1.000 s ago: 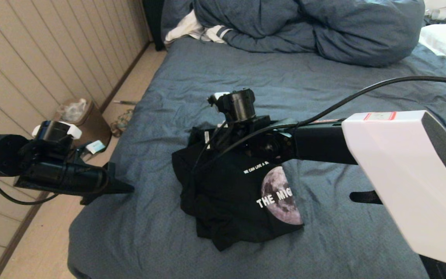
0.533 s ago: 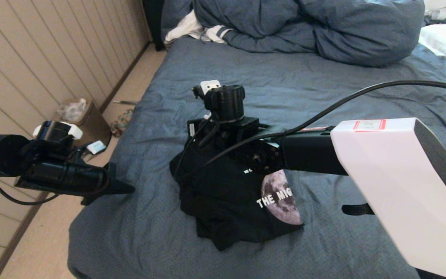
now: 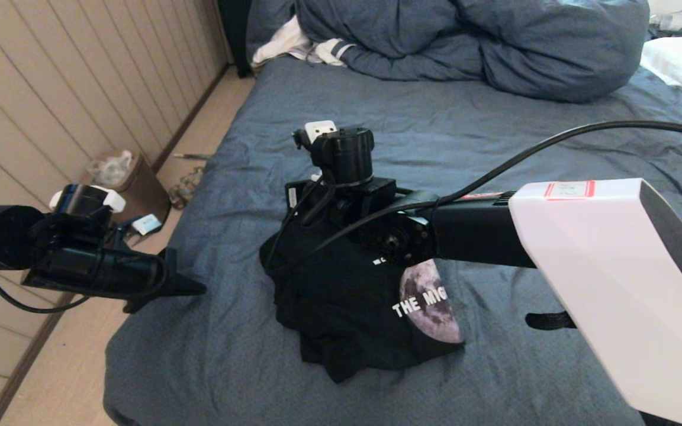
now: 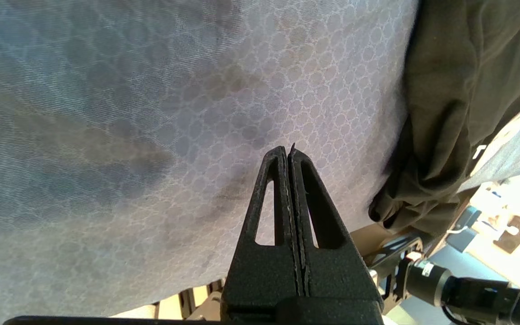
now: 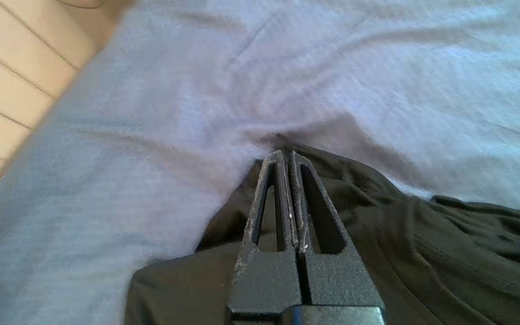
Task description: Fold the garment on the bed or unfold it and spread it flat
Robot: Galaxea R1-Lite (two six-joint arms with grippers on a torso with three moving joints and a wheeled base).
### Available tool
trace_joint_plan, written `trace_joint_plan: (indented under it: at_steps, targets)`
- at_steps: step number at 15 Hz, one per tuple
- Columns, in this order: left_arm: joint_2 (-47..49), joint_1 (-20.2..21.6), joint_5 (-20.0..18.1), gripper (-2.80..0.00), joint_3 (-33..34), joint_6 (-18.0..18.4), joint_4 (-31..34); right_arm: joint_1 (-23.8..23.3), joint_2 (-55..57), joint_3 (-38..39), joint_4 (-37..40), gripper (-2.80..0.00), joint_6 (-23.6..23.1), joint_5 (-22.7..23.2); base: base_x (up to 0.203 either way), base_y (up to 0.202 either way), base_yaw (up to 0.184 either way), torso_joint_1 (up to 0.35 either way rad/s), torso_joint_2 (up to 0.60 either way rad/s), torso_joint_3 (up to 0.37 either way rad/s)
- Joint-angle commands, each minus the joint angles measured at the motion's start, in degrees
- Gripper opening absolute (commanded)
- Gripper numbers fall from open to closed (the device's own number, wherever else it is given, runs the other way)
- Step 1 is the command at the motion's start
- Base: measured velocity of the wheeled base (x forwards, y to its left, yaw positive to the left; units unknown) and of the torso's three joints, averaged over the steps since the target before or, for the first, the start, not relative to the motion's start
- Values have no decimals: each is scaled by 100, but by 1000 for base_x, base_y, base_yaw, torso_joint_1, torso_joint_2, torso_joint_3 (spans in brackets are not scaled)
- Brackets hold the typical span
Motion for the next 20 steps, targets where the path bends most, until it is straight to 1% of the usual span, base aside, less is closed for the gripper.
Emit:
trace_joint_plan:
  at_steps: [1,2,4,6,8,9,11,12,14,15,17,18,20]
  targets:
    - [-319,2,-12,-280,126,-4,10,-53,-302,337,84,-280,-19,-123,0,0,0,0,0,0]
    - [-776,3,11,-280,227,3,12,-90,-744,718,164,-280,-41,-227,0,0,0,0,0,0]
    - [-2248,7,364,-280,555,18,31,-174,-2185,1923,292,-280,-73,-443,0,0,0,0,0,0]
    - [-3979,25,963,-280,843,59,198,-315,-4140,3437,476,-280,-97,-684,0,0,0,0,0,0]
    - [-5240,43,1489,-280,1046,218,659,-521,-5639,4968,706,-280,-111,-932,0,0,0,0,0,0]
    - [-5800,48,1668,-280,1114,299,978,-702,-6265,5678,826,-280,-115,-1067,0,0,0,0,0,0]
    - [-6686,51,1933,-280,1212,420,1580,-1053,-7216,6645,1115,-280,-105,-1332,0,0,0,0,0,0]
    - [-6912,52,2057,-280,1265,470,1882,-1228,-7477,6962,1287,-280,-84,-1471,0,0,0,0,0,0]
    - [-7396,58,2151,-280,1400,481,2220,-1367,-8115,7393,1662,-280,121,-1693,0,0,0,0,0,0]
    - [-7485,60,2245,-280,1494,486,2317,-1474,-8322,7578,1900,-280,224,-1785,0,0,0,0,0,0]
    - [-7971,60,2532,-280,1822,497,2393,-2103,-8954,7866,2468,-280,420,-1923,0,0,0,0,0,0]
    - [-8043,61,2638,-280,1910,502,2425,-2235,-9059,7976,2685,-280,515,-1992,0,0,0,0,0,0]
    - [-8095,61,2699,-280,1975,507,2420,-2298,-9109,8039,2700,-280,464,-1976,0,0,0,0,0,0]
